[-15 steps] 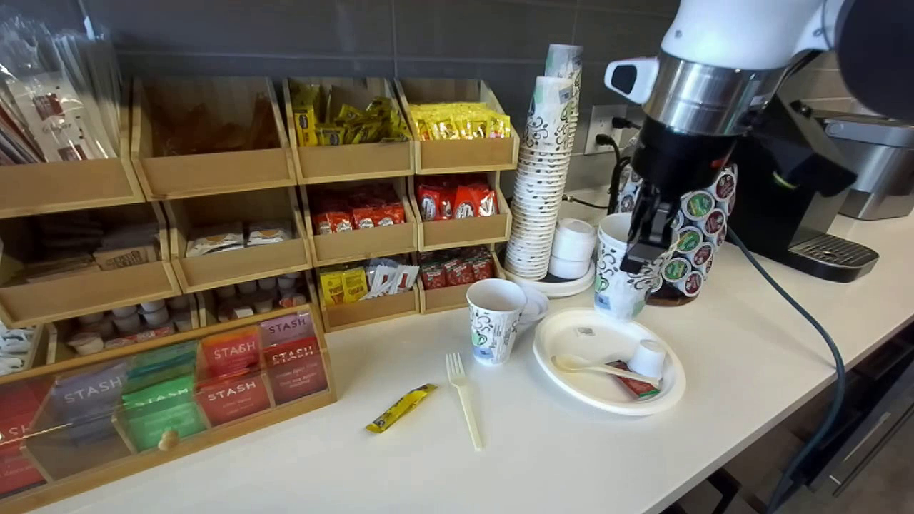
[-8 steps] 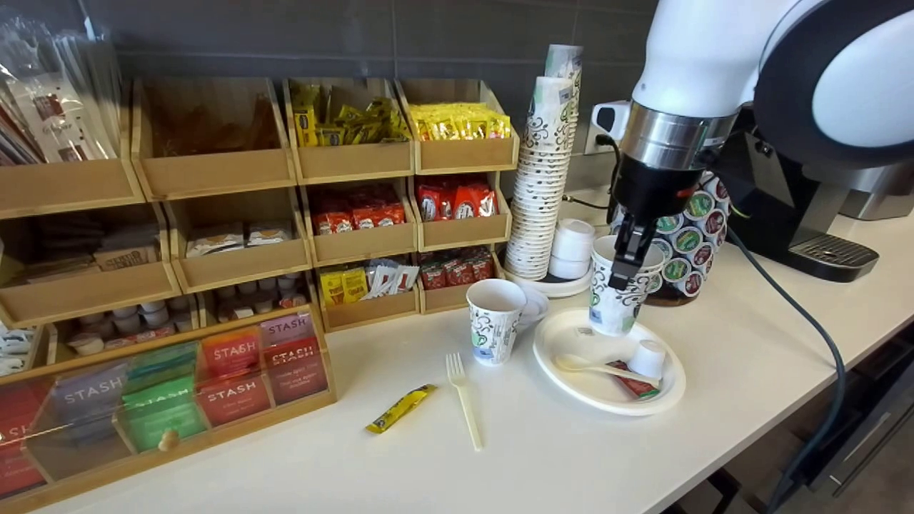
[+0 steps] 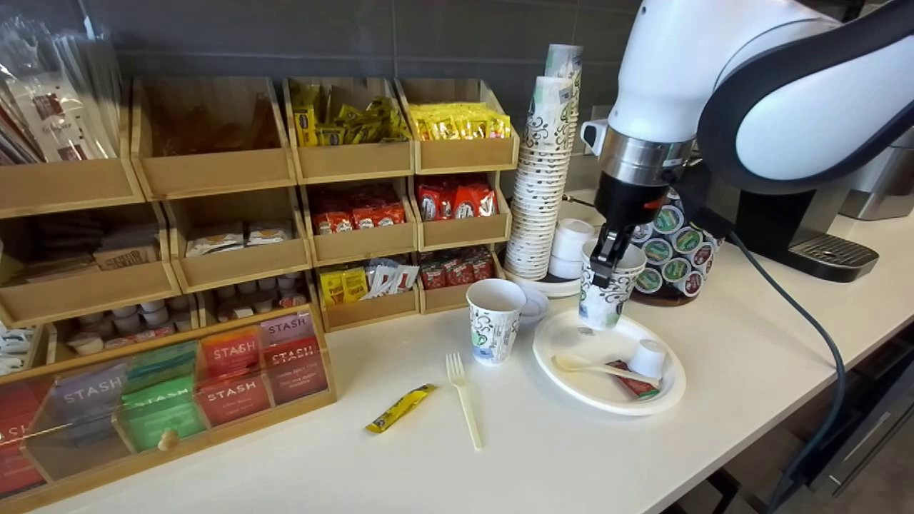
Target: Remove two cups from the stack of three near the plate and place the stacked two cups on the plate
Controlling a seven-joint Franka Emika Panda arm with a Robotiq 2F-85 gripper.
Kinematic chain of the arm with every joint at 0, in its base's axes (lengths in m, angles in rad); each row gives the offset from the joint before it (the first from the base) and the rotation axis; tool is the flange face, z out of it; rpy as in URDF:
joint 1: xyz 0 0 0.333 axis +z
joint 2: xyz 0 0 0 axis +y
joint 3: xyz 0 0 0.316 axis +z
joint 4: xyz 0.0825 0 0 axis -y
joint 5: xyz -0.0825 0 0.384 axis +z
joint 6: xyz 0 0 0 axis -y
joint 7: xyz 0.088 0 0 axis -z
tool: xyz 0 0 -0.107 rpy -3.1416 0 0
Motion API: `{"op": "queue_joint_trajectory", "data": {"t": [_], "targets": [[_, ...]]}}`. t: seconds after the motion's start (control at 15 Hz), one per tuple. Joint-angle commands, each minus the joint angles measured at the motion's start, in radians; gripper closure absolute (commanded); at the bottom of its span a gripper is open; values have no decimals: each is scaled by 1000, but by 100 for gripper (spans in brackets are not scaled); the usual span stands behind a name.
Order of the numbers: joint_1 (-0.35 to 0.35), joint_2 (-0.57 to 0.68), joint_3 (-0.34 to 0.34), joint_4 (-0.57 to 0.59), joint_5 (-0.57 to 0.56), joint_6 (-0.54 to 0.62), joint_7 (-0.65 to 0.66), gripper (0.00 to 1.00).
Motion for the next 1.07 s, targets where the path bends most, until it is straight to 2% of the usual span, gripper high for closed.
{"op": "queue_joint_trajectory", "data": {"t": [0.0,0.27,0.93,1.0], "targets": [[14,77,-9,62,0,-9,4,99],[38,126,-35,96,-52,-24,35,99],[29,107,-30,48,4,-6,24,99],[29,105,-27,49,15,-18,18,71]]}}
